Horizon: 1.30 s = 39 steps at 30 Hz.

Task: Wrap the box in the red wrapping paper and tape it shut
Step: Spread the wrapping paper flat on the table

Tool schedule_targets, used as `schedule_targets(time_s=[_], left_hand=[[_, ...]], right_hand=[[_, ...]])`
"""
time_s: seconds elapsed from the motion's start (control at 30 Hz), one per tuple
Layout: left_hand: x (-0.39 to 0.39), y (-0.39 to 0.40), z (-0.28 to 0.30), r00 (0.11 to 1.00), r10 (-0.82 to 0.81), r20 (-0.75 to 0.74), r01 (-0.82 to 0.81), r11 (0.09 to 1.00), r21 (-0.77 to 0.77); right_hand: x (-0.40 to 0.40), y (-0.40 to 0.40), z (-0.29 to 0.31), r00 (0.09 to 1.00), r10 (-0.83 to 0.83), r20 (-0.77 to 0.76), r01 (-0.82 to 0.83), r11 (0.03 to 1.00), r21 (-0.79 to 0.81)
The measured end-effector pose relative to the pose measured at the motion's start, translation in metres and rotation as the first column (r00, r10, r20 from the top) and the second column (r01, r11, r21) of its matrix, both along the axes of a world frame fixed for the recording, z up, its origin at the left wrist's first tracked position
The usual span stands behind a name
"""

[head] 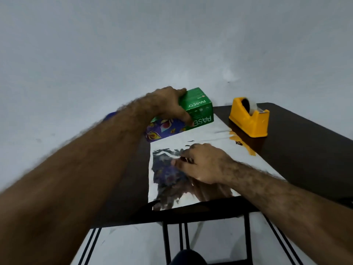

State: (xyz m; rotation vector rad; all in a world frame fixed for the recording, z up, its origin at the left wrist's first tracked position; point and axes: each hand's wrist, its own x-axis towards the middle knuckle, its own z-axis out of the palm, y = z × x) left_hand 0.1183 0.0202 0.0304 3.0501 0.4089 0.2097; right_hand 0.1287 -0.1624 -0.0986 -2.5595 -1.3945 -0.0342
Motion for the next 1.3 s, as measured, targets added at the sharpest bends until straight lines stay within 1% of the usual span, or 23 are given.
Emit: schedule_targets(time_s=[0.1, 0.17, 0.23, 0.3, 0.4, 0.47, 0.53, 0.57, 0.63, 0.67, 0.7, 0.77, 0.8, 0.87, 0.93, 0.97, 1.03, 1.1, 1.23, 1.3], left_hand=[[0.033, -0.019, -0.008, 0.993, -0.044, -0.106, 0.040, 0.998, -0.042], [0.048, -0.028, -0.014, 0.986, -0.056, -0.154, 0.047, 0.997, -0.062], [0.058, -0.033, -0.020, 0.979, -0.066, -0.191, 0.054, 0.996, -0.068], [0.064, -0.035, -0.025, 0.972, -0.077, -0.222, 0.063, 0.996, -0.070], [0.067, -0.032, -0.036, 0.962, -0.081, -0.259, 0.064, 0.995, -0.076], [0.067, -0.028, -0.045, 0.960, -0.075, -0.270, 0.049, 0.994, -0.100], [0.063, -0.023, -0.049, 0.969, -0.072, -0.238, 0.037, 0.988, -0.150], [0.060, -0.019, -0.048, 0.977, -0.078, -0.196, 0.047, 0.986, -0.158], [0.044, -0.009, -0.044, 0.994, -0.099, -0.053, 0.089, 0.981, -0.173], [0.033, -0.002, -0.045, 0.993, -0.106, 0.051, 0.114, 0.973, -0.201], [0.021, 0.006, -0.048, 0.982, -0.095, 0.165, 0.134, 0.961, -0.242], [-0.002, 0.022, -0.064, 0.926, -0.012, 0.377, 0.148, 0.931, -0.334], [-0.011, 0.029, -0.075, 0.890, 0.057, 0.452, 0.140, 0.909, -0.391], [-0.024, 0.039, -0.097, 0.826, 0.214, 0.521, 0.119, 0.838, -0.533], [-0.031, 0.044, -0.115, 0.788, 0.332, 0.519, 0.120, 0.744, -0.657], [-0.034, 0.046, -0.123, 0.777, 0.366, 0.512, 0.132, 0.700, -0.702], [-0.036, 0.052, -0.137, 0.779, 0.382, 0.497, 0.166, 0.638, -0.752], [-0.038, 0.057, -0.147, 0.797, 0.355, 0.490, 0.197, 0.614, -0.765], [-0.040, 0.062, -0.150, 0.804, 0.333, 0.492, 0.235, 0.583, -0.778], [-0.042, 0.060, -0.148, 0.804, 0.325, 0.498, 0.249, 0.576, -0.779]], right_hand=[[-0.004, -0.001, -0.004, 0.991, 0.020, 0.134, -0.022, 1.000, 0.010], [-0.005, 0.003, -0.004, 0.994, 0.022, 0.112, -0.021, 1.000, -0.008], [-0.007, 0.008, -0.003, 0.998, 0.017, 0.067, -0.011, 0.996, -0.088], [-0.008, 0.013, -0.004, 0.997, 0.021, 0.078, -0.012, 0.993, -0.113], [-0.011, 0.015, -0.007, 0.991, 0.046, 0.129, -0.040, 0.998, -0.048], [-0.011, 0.011, -0.004, 0.987, 0.059, 0.149, -0.063, 0.998, 0.022], [-0.007, 0.007, 0.004, 0.977, 0.064, 0.204, -0.088, 0.990, 0.112], [-0.001, 0.005, 0.009, 0.970, 0.052, 0.237, -0.091, 0.983, 0.160], [0.015, -0.001, 0.018, 0.960, -0.017, 0.279, -0.068, 0.954, 0.293], [0.025, -0.004, 0.021, 0.959, -0.062, 0.276, -0.054, 0.917, 0.395], [0.038, -0.006, 0.021, 0.961, -0.109, 0.254, -0.040, 0.854, 0.519], [0.066, -0.008, 0.016, 0.971, -0.183, 0.155, 0.005, 0.661, 0.750], [0.080, -0.007, 0.011, 0.978, -0.197, 0.075, 0.050, 0.563, 0.825], [0.099, -0.003, 0.003, 0.971, -0.182, -0.156, 0.218, 0.398, 0.891], [0.107, 0.004, -0.006, 0.923, -0.152, -0.354, 0.384, 0.286, 0.878], [0.109, 0.005, -0.010, 0.902, -0.128, -0.412, 0.432, 0.256, 0.865], [0.111, 0.006, -0.020, 0.869, -0.052, -0.492, 0.487, 0.261, 0.833], [0.114, 0.007, -0.024, 0.823, 0.031, -0.567, 0.539, 0.269, 0.798], [0.118, 0.006, -0.022, 0.701, 0.137, -0.700, 0.669, 0.214, 0.712], [0.118, 0.004, -0.021, 0.642, 0.191, -0.743, 0.712, 0.211, 0.669]])
